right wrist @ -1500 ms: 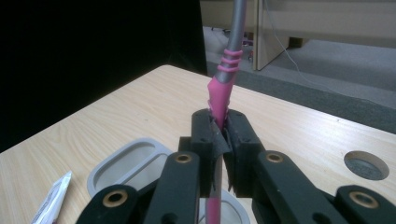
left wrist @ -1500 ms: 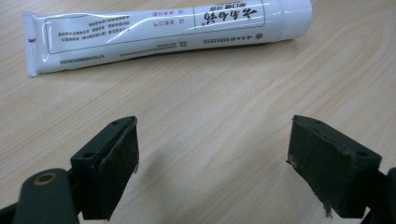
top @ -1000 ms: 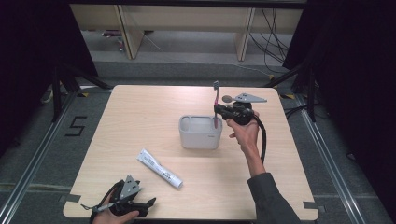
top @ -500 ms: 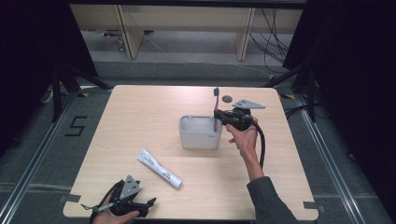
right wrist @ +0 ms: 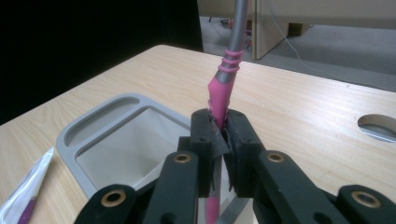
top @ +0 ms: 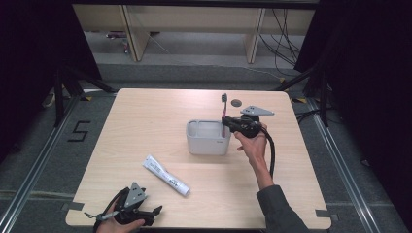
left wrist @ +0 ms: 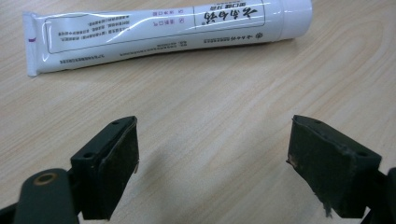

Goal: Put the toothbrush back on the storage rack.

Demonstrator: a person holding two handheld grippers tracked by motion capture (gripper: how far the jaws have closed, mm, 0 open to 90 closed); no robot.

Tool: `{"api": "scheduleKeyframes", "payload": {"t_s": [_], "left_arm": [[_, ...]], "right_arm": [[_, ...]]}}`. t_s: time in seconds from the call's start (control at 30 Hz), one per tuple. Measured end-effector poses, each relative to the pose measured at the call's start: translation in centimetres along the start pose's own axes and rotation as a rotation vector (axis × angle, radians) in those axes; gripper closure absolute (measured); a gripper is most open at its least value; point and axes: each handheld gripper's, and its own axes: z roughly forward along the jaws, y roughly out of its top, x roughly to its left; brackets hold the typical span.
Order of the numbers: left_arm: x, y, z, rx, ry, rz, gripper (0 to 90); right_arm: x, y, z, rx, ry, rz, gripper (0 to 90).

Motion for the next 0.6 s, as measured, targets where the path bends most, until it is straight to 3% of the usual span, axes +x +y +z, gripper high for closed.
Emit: {"api": "scheduleKeyframes", "payload": {"t_s": [0.47, 0.5, 0.6], "left_arm": [[0.08, 0.01, -0.03, 0.007, 0.000, 0.009, 15.8], [0.08, 0.01, -0.03, 0.007, 0.001, 0.007, 15.8], [0.14, 0.02, -0.10, 0.014, 0.001, 0.015, 15.8]], "right_arm": [[-0.25, -0.14, -0.08, 0.017, -0.004, -0.033, 79.7], [-0.11, -0.15, -0.14, 0.026, -0.008, -0.010, 79.8], [-0.24, -0.29, -0.09, 0.013, -0.016, -0.033, 78.4]]}}
